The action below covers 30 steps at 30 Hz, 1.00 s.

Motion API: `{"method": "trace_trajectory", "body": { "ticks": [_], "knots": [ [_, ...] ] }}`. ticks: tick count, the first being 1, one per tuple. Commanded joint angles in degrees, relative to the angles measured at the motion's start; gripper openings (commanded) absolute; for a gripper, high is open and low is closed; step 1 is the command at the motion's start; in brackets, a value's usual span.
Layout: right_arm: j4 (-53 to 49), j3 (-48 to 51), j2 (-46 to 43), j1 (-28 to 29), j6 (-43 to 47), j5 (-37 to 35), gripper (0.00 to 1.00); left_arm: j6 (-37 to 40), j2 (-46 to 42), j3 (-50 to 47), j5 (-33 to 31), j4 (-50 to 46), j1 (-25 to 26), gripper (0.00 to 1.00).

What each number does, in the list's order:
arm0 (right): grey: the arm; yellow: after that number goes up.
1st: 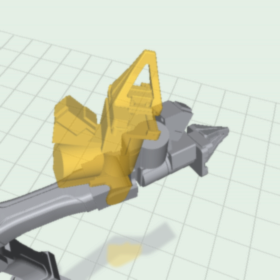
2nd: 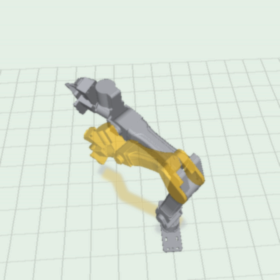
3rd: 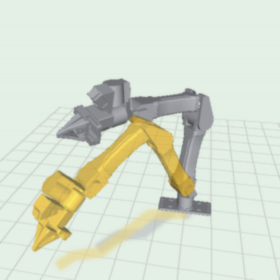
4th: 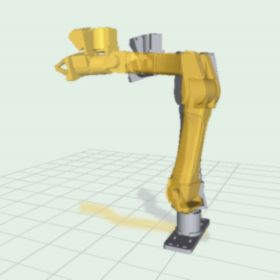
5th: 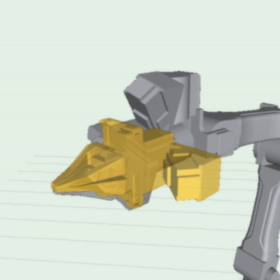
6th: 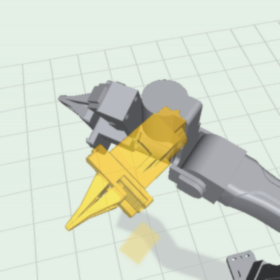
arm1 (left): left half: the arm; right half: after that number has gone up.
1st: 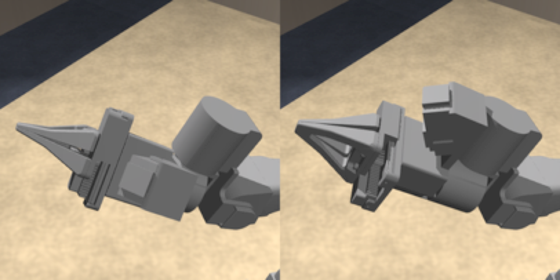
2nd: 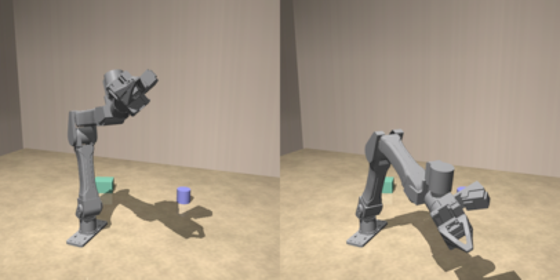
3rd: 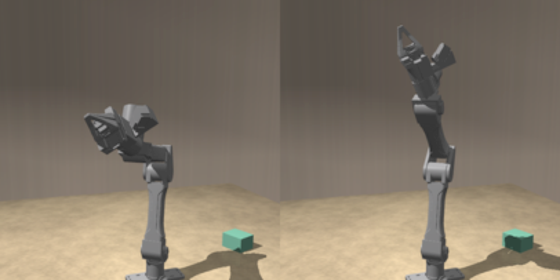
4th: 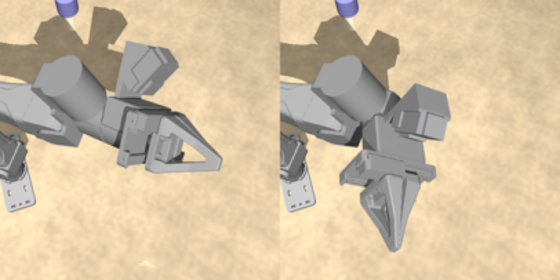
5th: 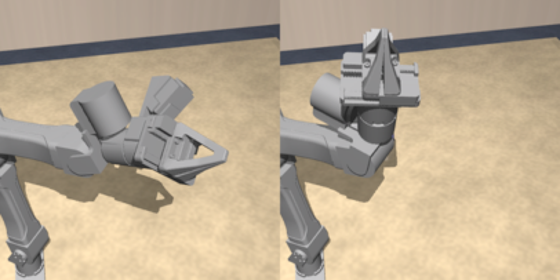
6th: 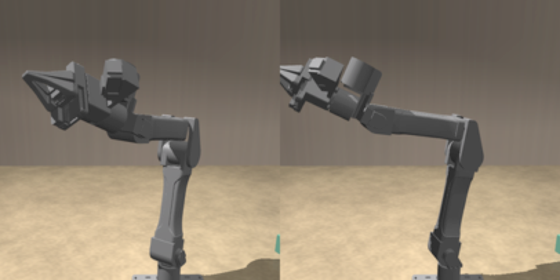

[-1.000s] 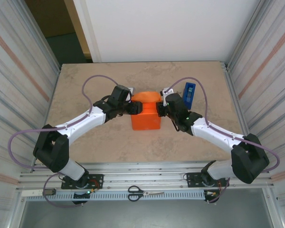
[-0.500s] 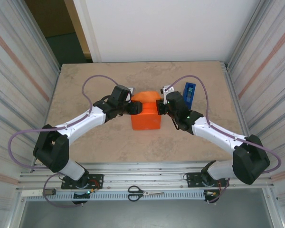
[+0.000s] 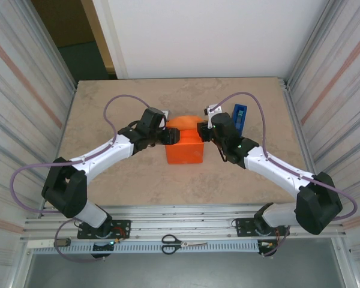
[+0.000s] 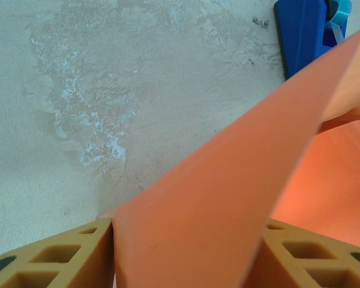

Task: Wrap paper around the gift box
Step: Sixth fold the wrapping paper for the gift box.

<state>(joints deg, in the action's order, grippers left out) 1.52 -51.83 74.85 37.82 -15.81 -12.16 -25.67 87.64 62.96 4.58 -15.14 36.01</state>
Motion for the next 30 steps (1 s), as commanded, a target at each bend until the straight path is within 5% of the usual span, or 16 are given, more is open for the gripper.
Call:
{"method": "trace_trajectory", "body": {
  "ticks": [1,7,13,18,30],
  "knots": [
    [-1.05,-1.56,-2.32,-0.45,0.69,0.75,0.43,2.52,0.54,-1.41,-0.76,-6.22,0.91,0.54],
    [-3.01,2.91,-2.07,-0.07,-2.09,0.69,0.55,2.45,0.41,-1.43,-0.88,-6.22,0.92,0.54],
    [-2.57,5.4,-1.14,-0.03,-3.38,0.57,0.54,2.52,0.61,-1.19,-0.64,-6.22,0.96,0.53],
    [-1.52,7.22,-0.57,-0.01,-4.38,0.54,0.32,2.44,0.61,-1.18,-0.59,-6.22,0.9,0.53],
    [-0.33,7.56,0.15,0.41,-4.86,0.39,0.13,2.36,0.43,-1.35,-0.82,-6.17,0.9,0.52]
  ]
}}
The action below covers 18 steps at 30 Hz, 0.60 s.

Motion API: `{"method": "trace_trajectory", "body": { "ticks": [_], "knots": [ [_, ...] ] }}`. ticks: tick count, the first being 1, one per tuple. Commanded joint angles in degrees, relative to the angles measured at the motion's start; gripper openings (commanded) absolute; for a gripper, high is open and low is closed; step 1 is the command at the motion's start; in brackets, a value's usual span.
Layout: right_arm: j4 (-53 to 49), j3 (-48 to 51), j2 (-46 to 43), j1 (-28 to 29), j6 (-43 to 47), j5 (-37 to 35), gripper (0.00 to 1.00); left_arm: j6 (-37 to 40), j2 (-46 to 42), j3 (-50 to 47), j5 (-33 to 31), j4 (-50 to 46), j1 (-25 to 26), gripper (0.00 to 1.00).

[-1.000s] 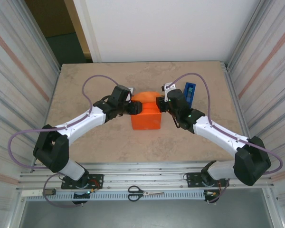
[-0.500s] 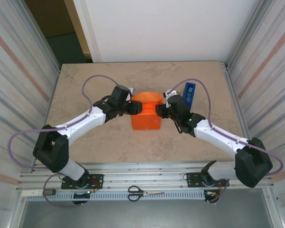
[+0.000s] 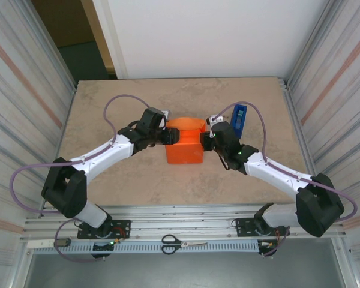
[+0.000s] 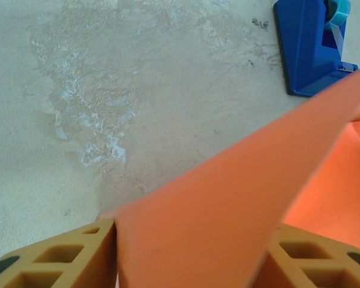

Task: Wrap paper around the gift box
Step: Sixth fold the wrapping paper for the gift box.

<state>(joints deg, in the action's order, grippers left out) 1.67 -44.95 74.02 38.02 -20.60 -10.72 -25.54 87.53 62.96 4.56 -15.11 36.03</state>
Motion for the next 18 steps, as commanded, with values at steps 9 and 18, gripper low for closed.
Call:
{"method": "trace_trajectory", "body": {
  "ticks": [9,18],
  "knots": [
    [0.18,-1.19,0.95,0.56,0.74,-1.09,0.0,2.24,0.8,-1.41,-0.51,-6.07,0.98,0.52],
    [-0.64,-3.71,0.53,0.69,1.24,-2.54,0.14,2.29,0.54,-1.7,-0.7,-6.07,0.97,0.51]
  ]
}}
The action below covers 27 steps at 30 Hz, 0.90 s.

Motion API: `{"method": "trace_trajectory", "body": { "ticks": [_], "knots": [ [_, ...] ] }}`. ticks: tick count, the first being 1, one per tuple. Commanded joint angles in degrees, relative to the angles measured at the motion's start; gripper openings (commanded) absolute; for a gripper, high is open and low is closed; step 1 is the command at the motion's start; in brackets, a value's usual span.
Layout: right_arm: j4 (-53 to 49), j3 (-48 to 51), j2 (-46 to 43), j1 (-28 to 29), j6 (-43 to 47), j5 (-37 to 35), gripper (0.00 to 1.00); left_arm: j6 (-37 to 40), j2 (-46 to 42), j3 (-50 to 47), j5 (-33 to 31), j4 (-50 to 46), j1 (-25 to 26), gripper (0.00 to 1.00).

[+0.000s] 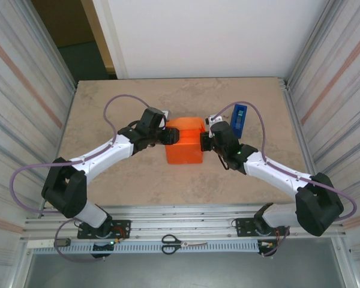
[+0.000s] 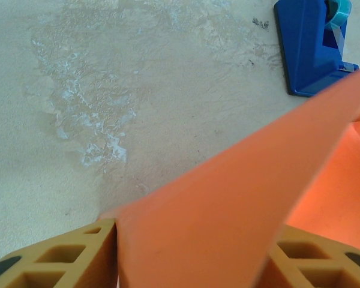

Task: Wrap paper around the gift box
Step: Sixth fold the wrapping paper for the gift box.

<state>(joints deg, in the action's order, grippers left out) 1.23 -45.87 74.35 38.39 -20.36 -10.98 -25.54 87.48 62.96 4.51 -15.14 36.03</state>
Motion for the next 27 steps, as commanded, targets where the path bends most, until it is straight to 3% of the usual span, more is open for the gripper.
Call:
{"method": "trace_trajectory", "body": {
  "ticks": [1,4,6,11,13,15,16,18,19,22,23,25,27],
  "knots": [
    [-0.1,-3.06,0.14,0.21,1.27,-2.37,0.15,2.27,0.58,-1.74,-0.71,-6.04,0.97,0.51],
    [-0.93,-4.2,0.27,-0.05,1.64,-1.86,0.13,2.28,0.52,-1.7,-0.59,-6.05,0.97,0.51],
    [-0.93,-4.49,0.32,-0.16,2.14,-1.18,0.0,2.35,0.52,-1.73,-0.57,-6.05,0.97,0.5],
    [-0.53,-4.99,0.02,-0.2,1.94,-2.11,0.0,2.42,0.55,-1.7,-0.63,-5.96,0.97,0.5],
    [-0.86,-5.72,0.01,-0.23,1.94,-2.26,0.19,2.39,0.57,-1.7,-0.63,-5.96,0.97,0.49],
    [-1.34,-6.69,0.2,-0.18,2.43,-2.38,0.24,2.33,0.5,-1.78,-0.48,-5.94,0.97,0.49],
    [-1.5,-7.02,0.33,-0.2,2.51,-2.8,0.23,2.26,0.5,-1.85,-0.53,-5.89,0.97,0.49],
    [-1.11,-7.13,0.37,-0.37,3.04,-2.55,0.04,2.34,0.41,-1.79,-0.53,-5.94,1.01,0.49],
    [-0.97,-7.19,0.4,-0.49,3.13,-2.42,0.0,2.33,0.36,-1.92,-0.62,-5.87,0.97,0.49],
    [-1.28,-7.48,0.43,-0.52,2.72,-3.1,0.0,2.27,0.23,-1.87,-0.66,-5.94,0.97,0.49],
    [-1.05,-7.33,0.21,-0.59,2.65,-3.15,0.01,2.33,0.15,-1.89,-0.65,-5.95,0.97,0.48],
    [-0.63,-7.13,-0.18,-0.62,2.22,-3.25,0.16,2.38,0.06,-1.88,-0.69,-5.96,1.04,0.48],
    [-0.86,-7.4,-0.41,-0.73,2.17,-3.08,0.17,2.28,-0.03,-1.88,-0.73,-5.96,0.97,0.48]
  ]
}}
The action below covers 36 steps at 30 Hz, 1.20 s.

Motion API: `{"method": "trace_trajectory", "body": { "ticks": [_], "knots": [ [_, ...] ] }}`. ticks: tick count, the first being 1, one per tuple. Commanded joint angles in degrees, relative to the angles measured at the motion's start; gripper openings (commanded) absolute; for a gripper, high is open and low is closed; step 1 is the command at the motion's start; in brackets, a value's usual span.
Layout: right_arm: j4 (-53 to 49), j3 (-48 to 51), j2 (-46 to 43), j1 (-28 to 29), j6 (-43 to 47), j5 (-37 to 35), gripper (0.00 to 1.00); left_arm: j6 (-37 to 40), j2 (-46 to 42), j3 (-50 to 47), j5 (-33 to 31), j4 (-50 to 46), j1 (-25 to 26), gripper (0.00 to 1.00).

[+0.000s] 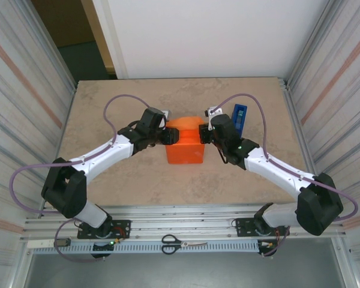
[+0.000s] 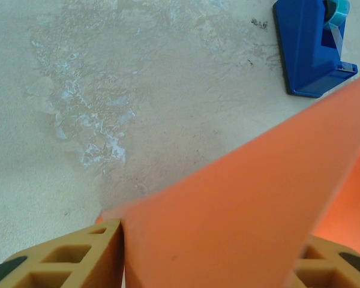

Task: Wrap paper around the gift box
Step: Sixth fold the wrapping paper for the gift box, then fold the wrapping paper for the sixth time on the gift box.

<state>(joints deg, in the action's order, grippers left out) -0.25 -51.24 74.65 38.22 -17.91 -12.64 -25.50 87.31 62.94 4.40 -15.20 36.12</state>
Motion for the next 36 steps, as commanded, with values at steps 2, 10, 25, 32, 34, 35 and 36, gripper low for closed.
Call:
{"method": "trace_trajectory", "body": {
  "ticks": [2,10,25,32,34,35,36],
  "knots": [
    [0.77,-1.94,-0.82,-0.76,-0.28,-1.15,0.02,2.25,0.14,-1.88,-0.54,-5.89,0.88,0.48],
    [0.04,-1.76,-1.19,-1.12,-1.34,0.78,0.48,2.18,0.06,-1.83,-0.58,-5.89,1.05,0.48],
    [0.93,4.68,3.28,0.7,-7.55,1.32,0.75,1.92,0.34,-0.28,0.01,-6.2,0.99,0.49],
    [1.0,8.23,2.96,0.73,-9.03,-0.27,0.51,4.02,-3.4,4.86,-2.57,-10.14,1.01,0.68],
    [1.35,8.61,2.79,0.84,-8.99,0.28,0.48,4.79,-5.06,5.05,-4.89,-10.4,1.04,0.69],
    [1.24,8.49,2.78,0.87,-9.0,0.25,0.48,5.16,-5.81,4.81,-6.15,-10.39,0.98,0.67],
    [1.06,8.35,2.78,0.94,-8.99,0.17,0.48,5.2,-6.36,4.42,-7.05,-10.34,1.01,0.66]
  ]
}}
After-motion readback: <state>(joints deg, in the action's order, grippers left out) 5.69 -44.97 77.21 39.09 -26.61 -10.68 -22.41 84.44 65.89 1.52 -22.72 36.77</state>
